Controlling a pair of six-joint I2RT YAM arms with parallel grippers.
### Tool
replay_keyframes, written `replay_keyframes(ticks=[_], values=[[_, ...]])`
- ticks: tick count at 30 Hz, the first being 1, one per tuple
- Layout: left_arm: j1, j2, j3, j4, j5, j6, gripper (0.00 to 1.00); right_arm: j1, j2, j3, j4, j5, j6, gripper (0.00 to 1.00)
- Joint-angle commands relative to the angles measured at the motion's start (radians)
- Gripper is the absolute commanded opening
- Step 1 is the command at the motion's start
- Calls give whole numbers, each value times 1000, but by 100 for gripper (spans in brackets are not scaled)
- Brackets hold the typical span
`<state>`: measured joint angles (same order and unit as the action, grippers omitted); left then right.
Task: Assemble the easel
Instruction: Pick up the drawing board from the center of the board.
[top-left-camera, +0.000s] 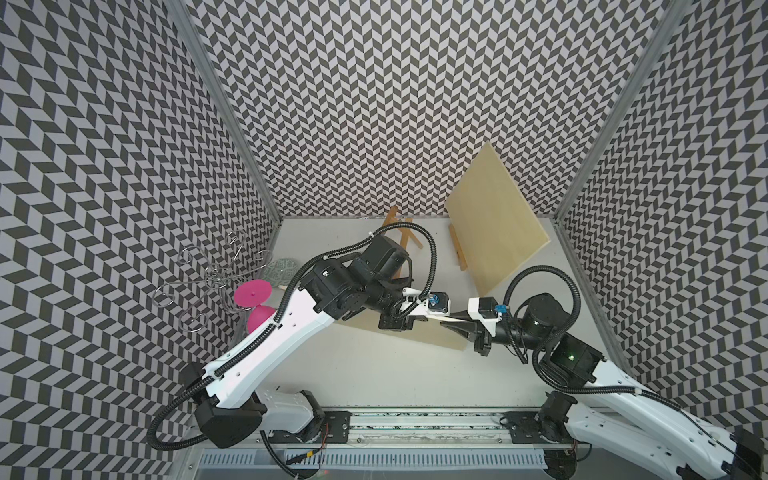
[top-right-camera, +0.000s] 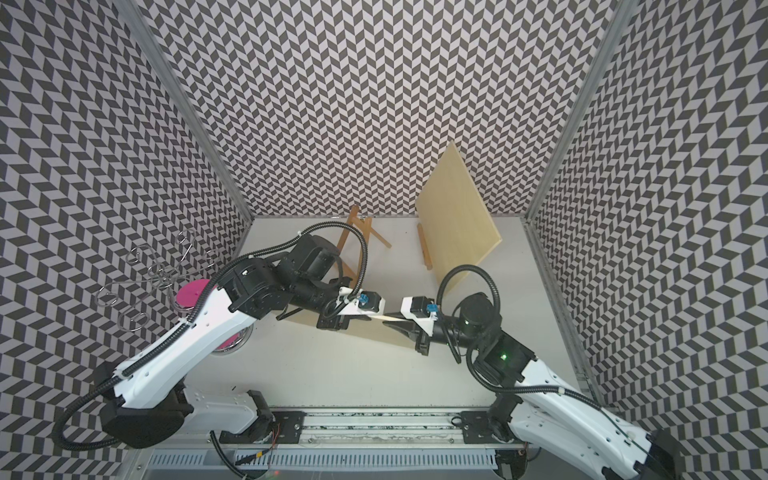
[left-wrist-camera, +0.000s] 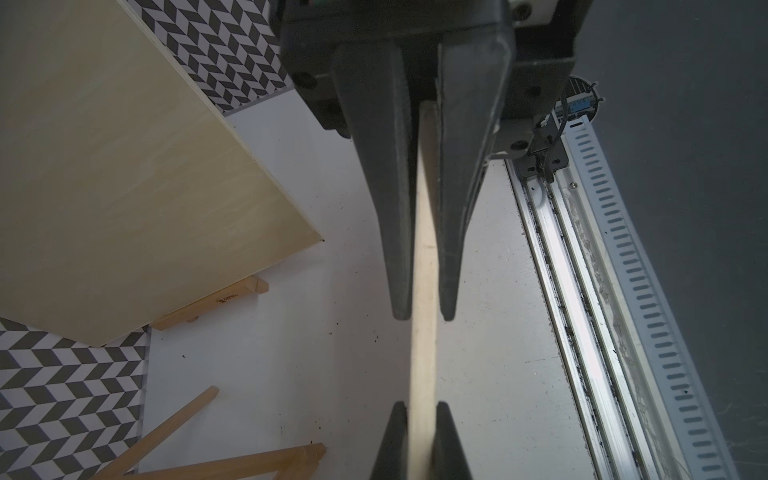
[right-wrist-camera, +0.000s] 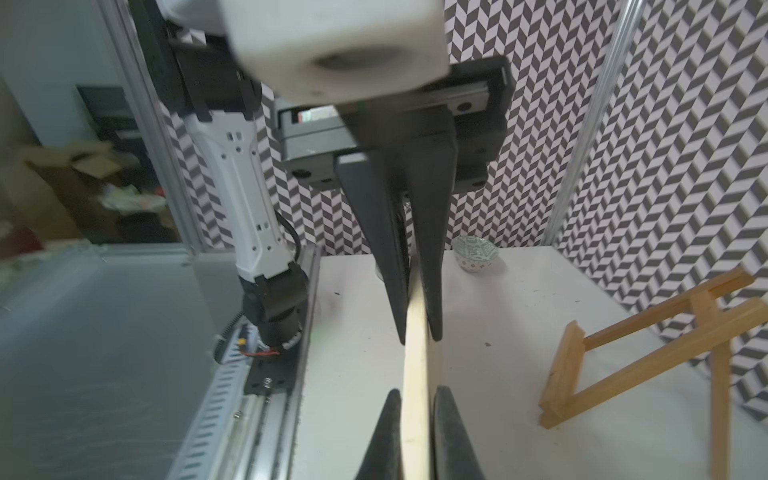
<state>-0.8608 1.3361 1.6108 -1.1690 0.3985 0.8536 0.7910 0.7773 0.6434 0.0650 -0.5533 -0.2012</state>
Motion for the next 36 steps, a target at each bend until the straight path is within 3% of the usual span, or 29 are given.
replay_keyframes(ticks=[1,4,5,9,12,16,21,27,32,36], values=[[11,-47,-6,119,-7,-55,0,7,-26,5,-45,46,100,1],[11,-58,-18,141,-3,-79,0,7,-28,8,-80,71,137,0],[9,-67,-26,150,0,-93,5,10,-28,14,-96,91,153,0],[8,-145,-117,301,-28,-205,38,16,-52,16,-119,173,218,0],[10,-239,-216,465,-60,-331,53,17,-62,34,-145,205,245,0],[10,-391,-366,718,-194,-529,64,19,-21,104,-255,220,240,0],[11,-575,-504,892,-392,-782,68,60,22,183,-365,231,251,0],[10,-738,-641,890,-563,-1020,67,141,85,283,-535,342,248,2],[11,-843,-752,915,-579,-1100,67,250,140,344,-620,470,248,5],[10,-890,-796,921,-588,-1123,67,291,188,391,-666,499,256,8]])
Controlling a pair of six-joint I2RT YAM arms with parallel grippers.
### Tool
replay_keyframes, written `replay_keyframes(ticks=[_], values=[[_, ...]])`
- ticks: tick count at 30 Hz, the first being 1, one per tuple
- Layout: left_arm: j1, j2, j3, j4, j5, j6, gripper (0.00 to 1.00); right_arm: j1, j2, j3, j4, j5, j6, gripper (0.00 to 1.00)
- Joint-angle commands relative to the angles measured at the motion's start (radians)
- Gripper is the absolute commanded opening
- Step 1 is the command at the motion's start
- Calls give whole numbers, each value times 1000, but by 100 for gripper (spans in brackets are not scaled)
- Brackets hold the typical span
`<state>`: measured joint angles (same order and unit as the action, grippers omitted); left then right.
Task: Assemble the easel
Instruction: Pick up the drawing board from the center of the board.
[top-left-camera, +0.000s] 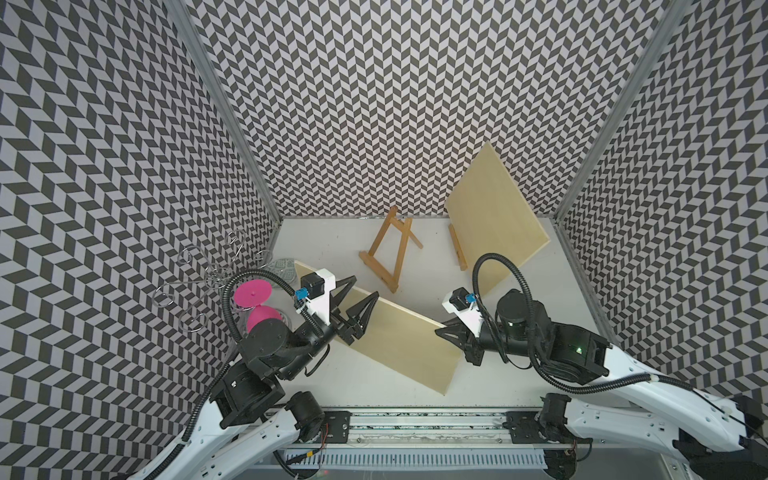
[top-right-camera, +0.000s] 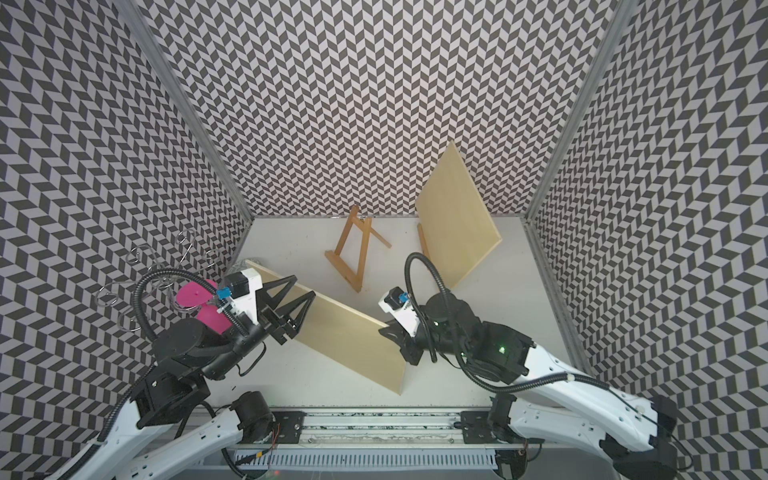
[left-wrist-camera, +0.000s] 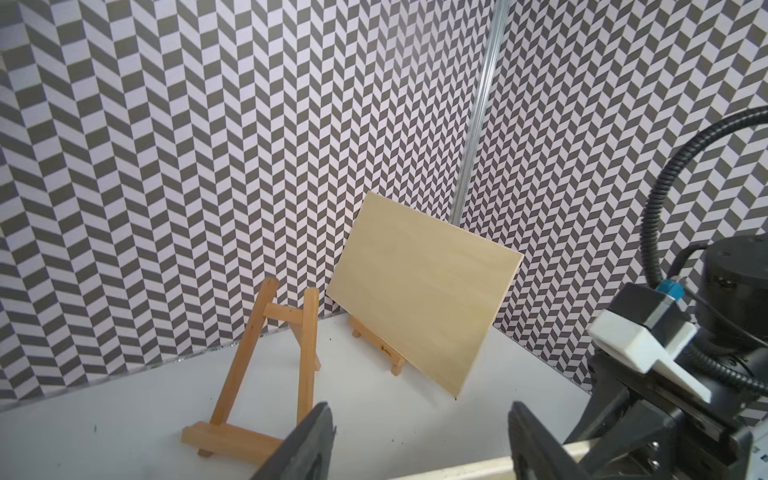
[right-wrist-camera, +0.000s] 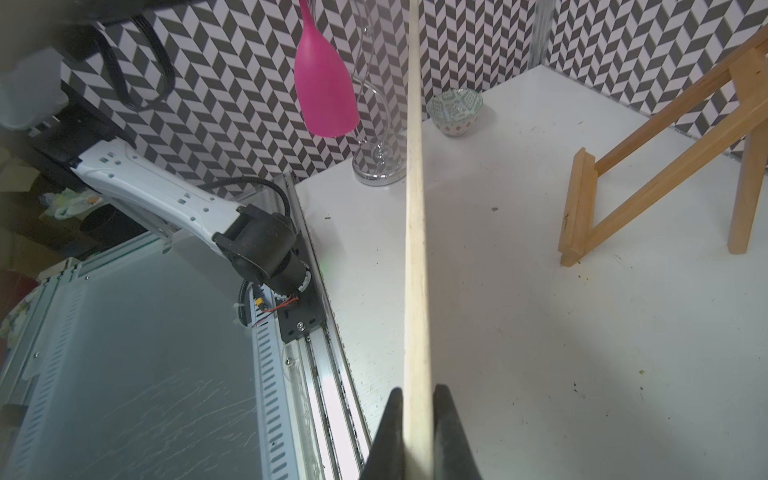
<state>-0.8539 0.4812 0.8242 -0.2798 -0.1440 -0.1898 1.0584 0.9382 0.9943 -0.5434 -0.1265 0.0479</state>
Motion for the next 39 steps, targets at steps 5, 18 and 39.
replay_keyframes(ticks=[5,18,39], values=[[4,-75,-70,47,-62,-107,68,66,78,88,-109,92,5,12],[4,-136,-137,17,-95,-144,69,121,241,253,-203,166,57,24],[3,-225,-218,31,-105,-187,69,181,314,382,-235,255,56,13]])
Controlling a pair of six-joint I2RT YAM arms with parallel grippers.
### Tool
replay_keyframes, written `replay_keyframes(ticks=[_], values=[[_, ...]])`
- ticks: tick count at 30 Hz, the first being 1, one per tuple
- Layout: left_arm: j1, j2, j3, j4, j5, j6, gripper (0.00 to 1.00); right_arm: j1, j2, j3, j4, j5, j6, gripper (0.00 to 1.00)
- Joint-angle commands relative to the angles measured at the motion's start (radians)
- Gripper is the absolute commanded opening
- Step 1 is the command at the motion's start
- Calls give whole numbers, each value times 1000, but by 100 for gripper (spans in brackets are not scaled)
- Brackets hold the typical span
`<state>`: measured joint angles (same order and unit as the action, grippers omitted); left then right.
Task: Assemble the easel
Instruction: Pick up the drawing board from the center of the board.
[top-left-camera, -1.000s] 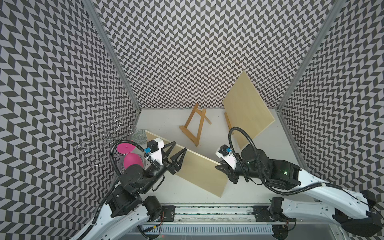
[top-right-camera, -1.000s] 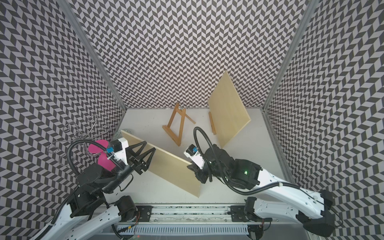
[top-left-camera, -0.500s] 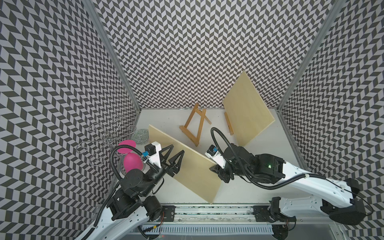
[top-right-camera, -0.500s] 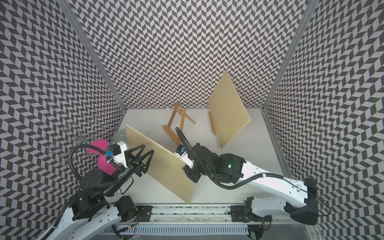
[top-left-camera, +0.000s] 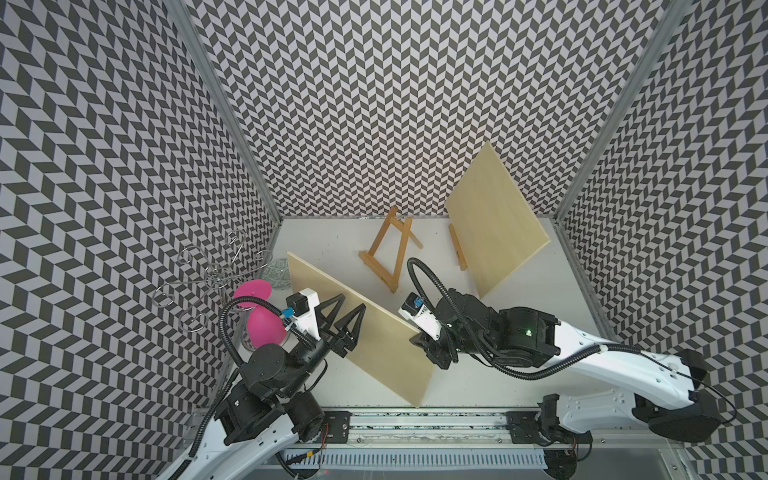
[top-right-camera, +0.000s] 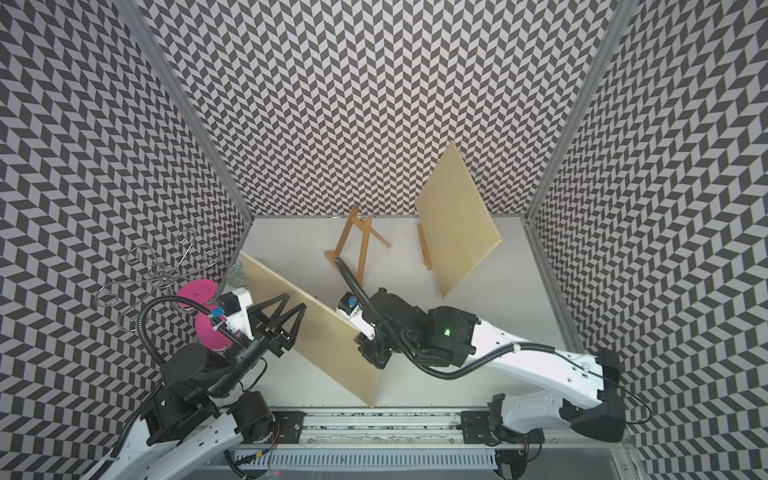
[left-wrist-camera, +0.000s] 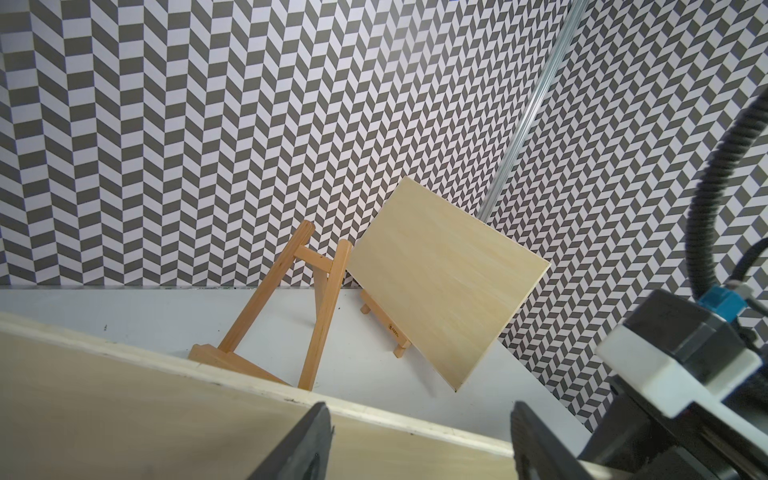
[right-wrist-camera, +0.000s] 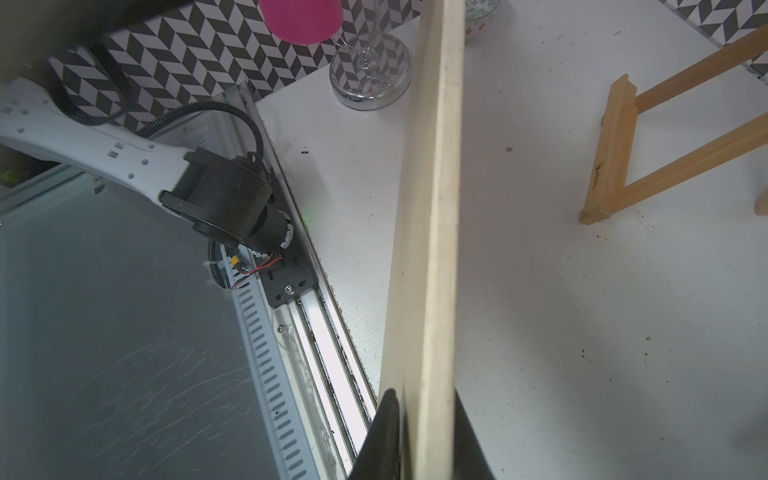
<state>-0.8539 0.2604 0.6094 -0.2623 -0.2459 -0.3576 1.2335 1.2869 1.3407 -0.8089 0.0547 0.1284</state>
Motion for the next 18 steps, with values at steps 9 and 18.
replay_keyframes(ticks=[9,18], values=[[3,20,18,28,26,-21,69,-8,-101,55,-44,260,11,0],[2,57,14,62,36,-23,69,-34,-160,-15,-59,255,39,0]])
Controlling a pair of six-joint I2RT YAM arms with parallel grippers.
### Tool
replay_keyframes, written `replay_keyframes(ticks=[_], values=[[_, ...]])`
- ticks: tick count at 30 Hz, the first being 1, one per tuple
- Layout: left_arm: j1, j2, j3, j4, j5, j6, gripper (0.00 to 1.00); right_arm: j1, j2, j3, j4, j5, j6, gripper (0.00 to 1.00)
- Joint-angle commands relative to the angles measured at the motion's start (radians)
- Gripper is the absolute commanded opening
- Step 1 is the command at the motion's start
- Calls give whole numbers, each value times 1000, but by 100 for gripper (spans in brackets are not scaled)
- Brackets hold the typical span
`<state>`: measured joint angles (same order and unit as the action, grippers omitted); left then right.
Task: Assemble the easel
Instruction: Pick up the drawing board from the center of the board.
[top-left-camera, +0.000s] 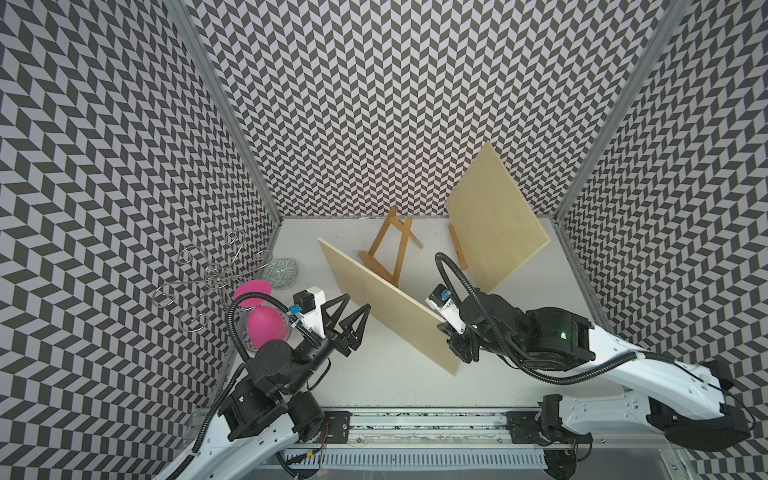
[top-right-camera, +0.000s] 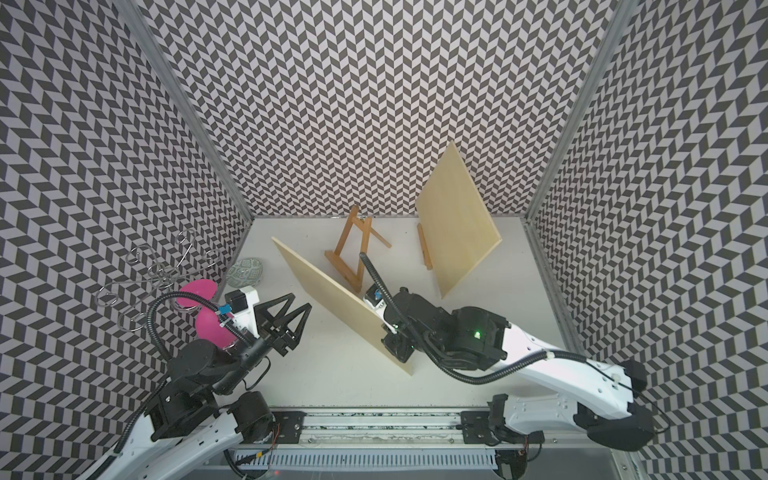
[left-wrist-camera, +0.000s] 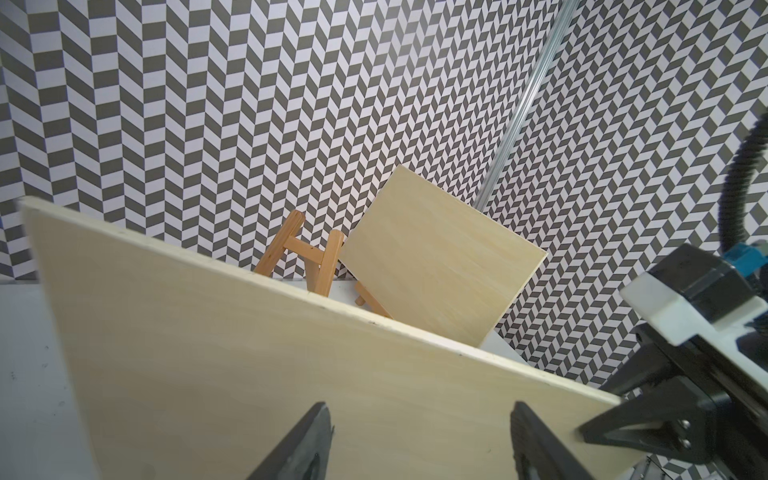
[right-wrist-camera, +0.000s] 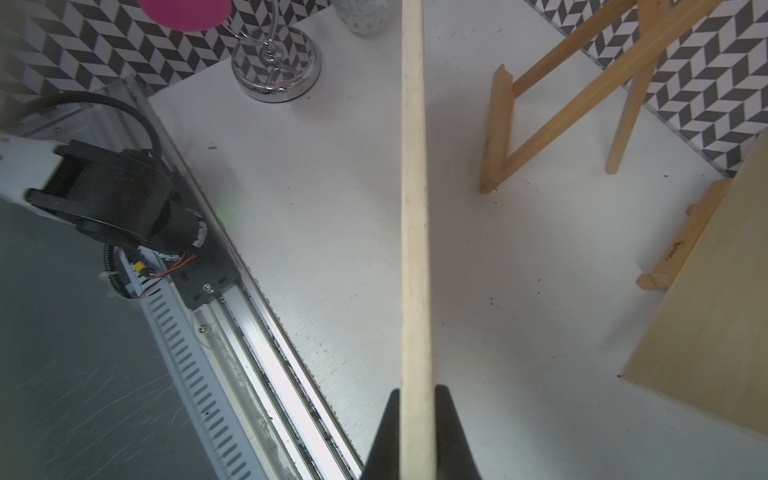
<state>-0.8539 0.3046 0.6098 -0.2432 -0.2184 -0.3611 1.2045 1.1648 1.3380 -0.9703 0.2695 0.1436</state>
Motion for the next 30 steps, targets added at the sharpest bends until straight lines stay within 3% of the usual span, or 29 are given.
replay_keyframes(ticks=[1,5,17,23,25,30], values=[[3,17,13,47,10,-19,69,-5,-38,-22,108,28,26,0],[3,38,13,51,13,-20,69,-6,-21,-32,102,24,43,4],[3,31,-3,58,-12,-9,70,-27,36,16,76,-7,58,28],[4,40,-21,89,-18,-7,70,-44,131,96,64,-3,34,28],[3,50,-28,98,-27,5,70,-57,146,101,72,-6,23,24],[4,69,-23,90,-41,7,70,-141,136,86,123,-123,17,18]])
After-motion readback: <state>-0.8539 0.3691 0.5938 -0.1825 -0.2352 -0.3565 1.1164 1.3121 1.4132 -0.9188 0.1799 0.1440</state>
